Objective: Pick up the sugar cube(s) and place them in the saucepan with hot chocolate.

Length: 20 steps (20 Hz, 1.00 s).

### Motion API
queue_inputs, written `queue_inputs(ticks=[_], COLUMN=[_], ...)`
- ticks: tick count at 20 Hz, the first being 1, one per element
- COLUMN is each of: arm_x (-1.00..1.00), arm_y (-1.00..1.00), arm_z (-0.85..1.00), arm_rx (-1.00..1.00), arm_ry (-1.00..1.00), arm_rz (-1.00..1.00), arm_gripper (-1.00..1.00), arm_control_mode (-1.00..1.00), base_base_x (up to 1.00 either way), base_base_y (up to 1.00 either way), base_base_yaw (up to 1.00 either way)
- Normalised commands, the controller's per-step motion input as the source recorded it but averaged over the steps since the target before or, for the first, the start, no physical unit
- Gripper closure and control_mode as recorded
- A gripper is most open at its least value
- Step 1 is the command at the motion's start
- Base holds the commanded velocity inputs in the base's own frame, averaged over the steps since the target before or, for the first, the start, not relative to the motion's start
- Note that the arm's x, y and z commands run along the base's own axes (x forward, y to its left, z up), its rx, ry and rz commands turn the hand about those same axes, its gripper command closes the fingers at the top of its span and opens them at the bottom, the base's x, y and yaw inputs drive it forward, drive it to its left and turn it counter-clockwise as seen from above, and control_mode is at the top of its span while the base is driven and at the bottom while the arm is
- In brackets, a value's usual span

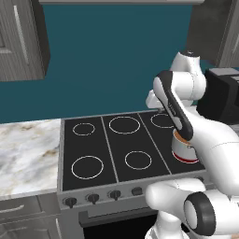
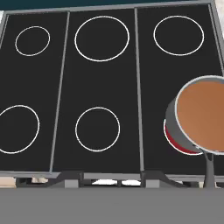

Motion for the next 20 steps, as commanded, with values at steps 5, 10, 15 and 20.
queue_inputs(ticks=[5,10,15,20], arm_x=[0.0,-0.05,0.0,-0.01], arm_y=[-0.33,-0.95,-0.95,-1.0], arm_z=[0.0,0.0,-0.03,-0.21], arm_rx=[0.01,0.26,0.39,0.44], arm_ry=[0.0,-0.03,0.0,-0.01], arm_rz=[0.0,-0.18,-0.42,-0.28], arm_gripper=[-1.0,-1.0,-1.0,-1.0], arm_control_mode=[-1.0,-1.0,-1.0,-1.0], base_base_x=[0.0,0.0,0.0,0.0], base_base_y=[0.0,0.0,0.0,0.0], base_base_yaw=[0.0,0.0,0.0,0.0])
